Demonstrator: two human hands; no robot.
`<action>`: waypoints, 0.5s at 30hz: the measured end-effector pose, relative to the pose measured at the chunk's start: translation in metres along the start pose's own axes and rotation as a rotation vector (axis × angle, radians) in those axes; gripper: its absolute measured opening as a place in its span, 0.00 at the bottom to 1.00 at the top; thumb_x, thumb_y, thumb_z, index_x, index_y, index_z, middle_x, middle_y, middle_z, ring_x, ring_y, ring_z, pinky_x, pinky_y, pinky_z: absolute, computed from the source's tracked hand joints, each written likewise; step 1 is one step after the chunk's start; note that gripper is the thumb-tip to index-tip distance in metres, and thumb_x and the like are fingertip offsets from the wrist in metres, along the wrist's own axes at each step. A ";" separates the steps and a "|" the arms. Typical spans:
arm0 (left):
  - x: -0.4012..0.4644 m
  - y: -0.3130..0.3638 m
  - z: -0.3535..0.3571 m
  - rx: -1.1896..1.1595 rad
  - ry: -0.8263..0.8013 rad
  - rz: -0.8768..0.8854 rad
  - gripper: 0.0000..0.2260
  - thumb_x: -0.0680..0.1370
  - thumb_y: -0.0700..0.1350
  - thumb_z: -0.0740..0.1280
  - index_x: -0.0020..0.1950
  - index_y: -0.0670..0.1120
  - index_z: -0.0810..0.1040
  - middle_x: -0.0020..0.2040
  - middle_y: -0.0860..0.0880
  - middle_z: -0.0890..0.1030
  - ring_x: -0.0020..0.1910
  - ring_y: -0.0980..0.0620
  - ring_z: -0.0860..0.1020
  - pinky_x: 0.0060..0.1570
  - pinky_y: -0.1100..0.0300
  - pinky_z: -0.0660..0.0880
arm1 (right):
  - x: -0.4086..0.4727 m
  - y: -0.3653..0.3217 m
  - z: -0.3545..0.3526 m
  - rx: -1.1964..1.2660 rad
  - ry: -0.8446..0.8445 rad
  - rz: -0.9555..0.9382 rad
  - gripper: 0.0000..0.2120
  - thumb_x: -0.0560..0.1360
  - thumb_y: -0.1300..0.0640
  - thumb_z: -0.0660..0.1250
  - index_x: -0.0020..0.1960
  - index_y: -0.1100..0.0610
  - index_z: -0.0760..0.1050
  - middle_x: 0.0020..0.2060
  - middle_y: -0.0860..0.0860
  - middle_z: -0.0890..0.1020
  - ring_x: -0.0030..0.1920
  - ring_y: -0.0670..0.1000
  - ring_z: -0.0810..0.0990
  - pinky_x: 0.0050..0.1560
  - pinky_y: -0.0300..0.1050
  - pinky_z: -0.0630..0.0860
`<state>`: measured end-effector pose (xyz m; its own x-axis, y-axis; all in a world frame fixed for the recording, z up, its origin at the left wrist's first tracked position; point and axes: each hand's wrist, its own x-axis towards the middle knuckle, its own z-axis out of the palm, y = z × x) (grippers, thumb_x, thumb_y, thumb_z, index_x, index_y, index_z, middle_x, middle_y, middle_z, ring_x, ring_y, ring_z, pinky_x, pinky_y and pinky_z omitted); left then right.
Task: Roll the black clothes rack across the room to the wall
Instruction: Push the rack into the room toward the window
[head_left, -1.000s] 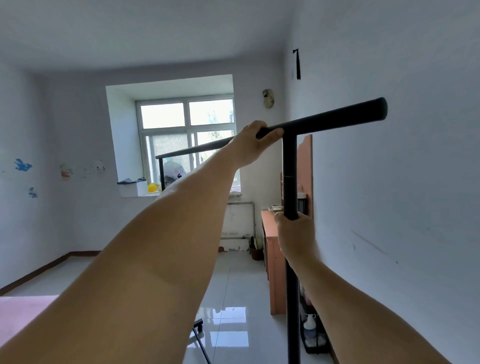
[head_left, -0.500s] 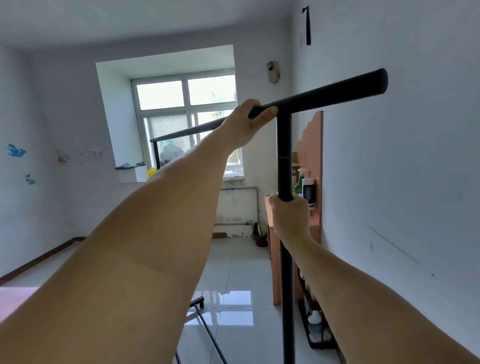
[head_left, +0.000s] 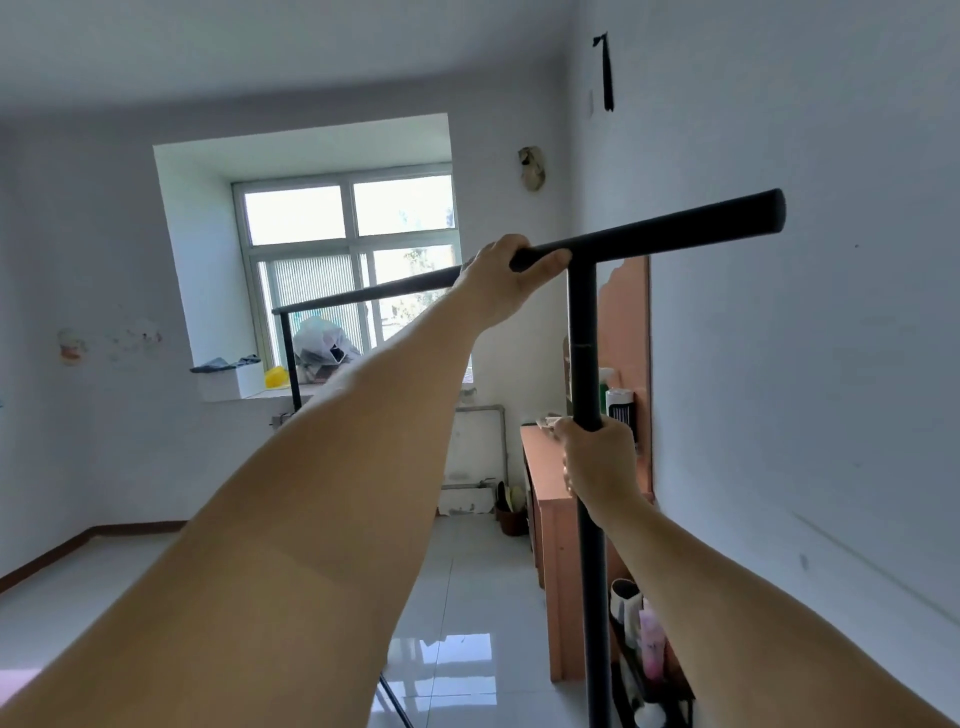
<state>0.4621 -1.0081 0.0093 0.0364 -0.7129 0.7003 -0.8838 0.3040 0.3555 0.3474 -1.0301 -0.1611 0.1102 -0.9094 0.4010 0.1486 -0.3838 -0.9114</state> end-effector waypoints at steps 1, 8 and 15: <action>0.009 -0.010 0.005 0.006 0.006 -0.002 0.24 0.74 0.64 0.59 0.51 0.43 0.74 0.39 0.50 0.71 0.39 0.49 0.70 0.39 0.56 0.66 | 0.011 0.005 0.005 0.007 -0.003 0.000 0.08 0.70 0.60 0.66 0.34 0.62 0.72 0.18 0.49 0.68 0.16 0.47 0.66 0.18 0.38 0.65; 0.052 -0.062 0.025 -0.007 0.008 -0.029 0.22 0.75 0.64 0.59 0.50 0.44 0.72 0.42 0.49 0.70 0.42 0.49 0.69 0.42 0.56 0.65 | 0.071 0.034 0.033 0.019 -0.006 0.008 0.08 0.67 0.60 0.65 0.30 0.58 0.69 0.19 0.49 0.67 0.18 0.48 0.65 0.20 0.39 0.64; 0.094 -0.115 0.045 0.043 0.039 -0.066 0.23 0.76 0.62 0.58 0.56 0.43 0.72 0.38 0.51 0.70 0.36 0.52 0.68 0.36 0.57 0.64 | 0.136 0.065 0.064 0.027 -0.054 0.012 0.08 0.68 0.59 0.65 0.31 0.57 0.69 0.19 0.48 0.68 0.18 0.47 0.66 0.21 0.39 0.65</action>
<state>0.5461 -1.1386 0.0068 0.1130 -0.7054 0.6998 -0.8981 0.2288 0.3757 0.4354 -1.1687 -0.1596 0.1650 -0.9037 0.3952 0.1729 -0.3679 -0.9136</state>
